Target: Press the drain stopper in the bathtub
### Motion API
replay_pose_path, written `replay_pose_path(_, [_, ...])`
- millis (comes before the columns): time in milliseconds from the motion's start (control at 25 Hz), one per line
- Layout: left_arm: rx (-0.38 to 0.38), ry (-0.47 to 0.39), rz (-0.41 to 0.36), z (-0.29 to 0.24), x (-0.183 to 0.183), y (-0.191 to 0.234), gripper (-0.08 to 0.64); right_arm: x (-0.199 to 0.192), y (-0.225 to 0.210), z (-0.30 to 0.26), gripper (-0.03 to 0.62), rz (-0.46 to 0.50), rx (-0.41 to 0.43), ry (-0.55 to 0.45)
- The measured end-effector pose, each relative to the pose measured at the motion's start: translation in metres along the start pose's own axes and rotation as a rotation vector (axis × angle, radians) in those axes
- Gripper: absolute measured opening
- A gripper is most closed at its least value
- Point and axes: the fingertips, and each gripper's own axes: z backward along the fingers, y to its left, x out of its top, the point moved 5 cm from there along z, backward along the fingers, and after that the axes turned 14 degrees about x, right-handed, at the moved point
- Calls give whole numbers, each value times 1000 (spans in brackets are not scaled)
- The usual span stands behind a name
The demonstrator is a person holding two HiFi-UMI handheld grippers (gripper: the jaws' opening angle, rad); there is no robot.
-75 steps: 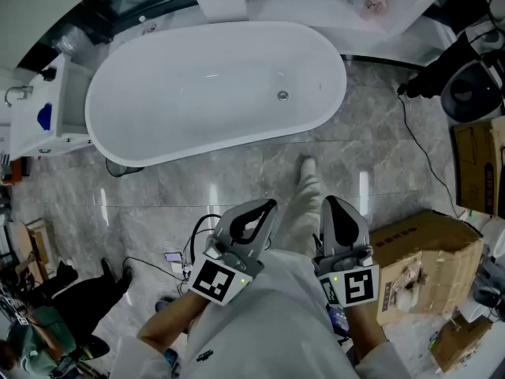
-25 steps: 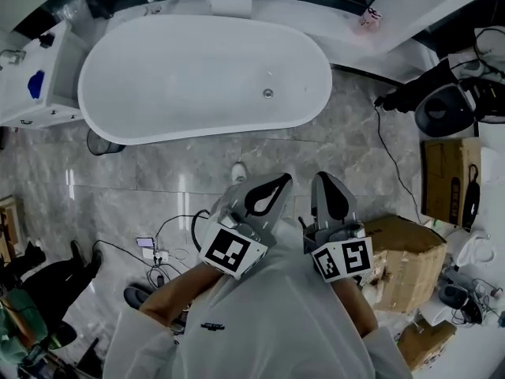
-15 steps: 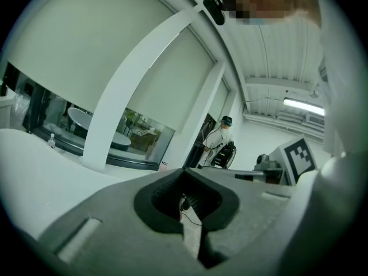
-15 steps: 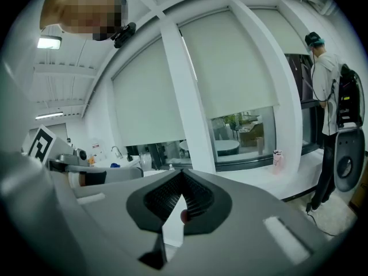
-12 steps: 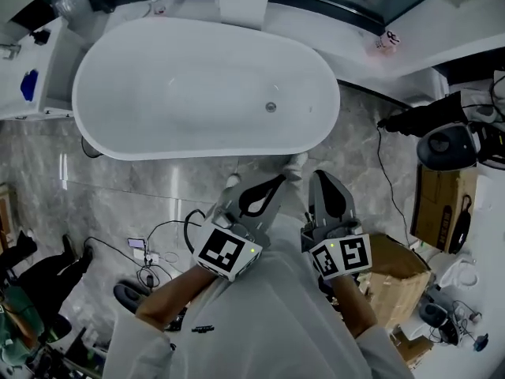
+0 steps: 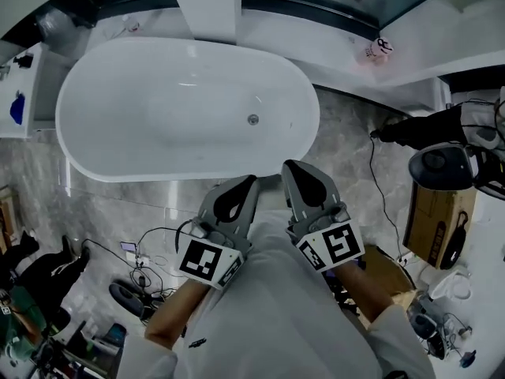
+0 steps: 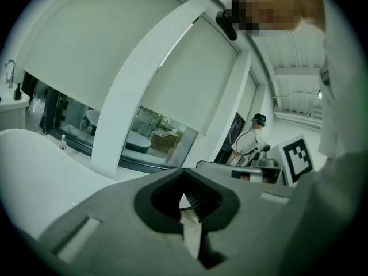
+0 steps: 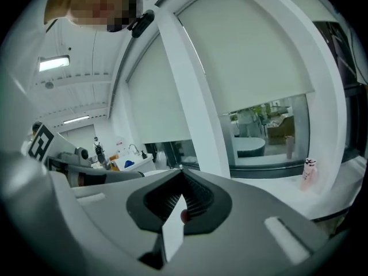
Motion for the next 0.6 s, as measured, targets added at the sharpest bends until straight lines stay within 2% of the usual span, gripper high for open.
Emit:
replay_pose_path(200, [52, 17, 1, -50, 8, -31, 5, 15, -55, 1, 6, 9, 86, 15])
replay_pose_path(440, [143, 72, 50, -80, -10, -23, 5, 7, -92, -18, 6, -1, 138, 88])
replay_pose_path(600, [169, 127, 89, -106, -22, -5, 5, -11, -118, -43, 6, -12, 168, 167])
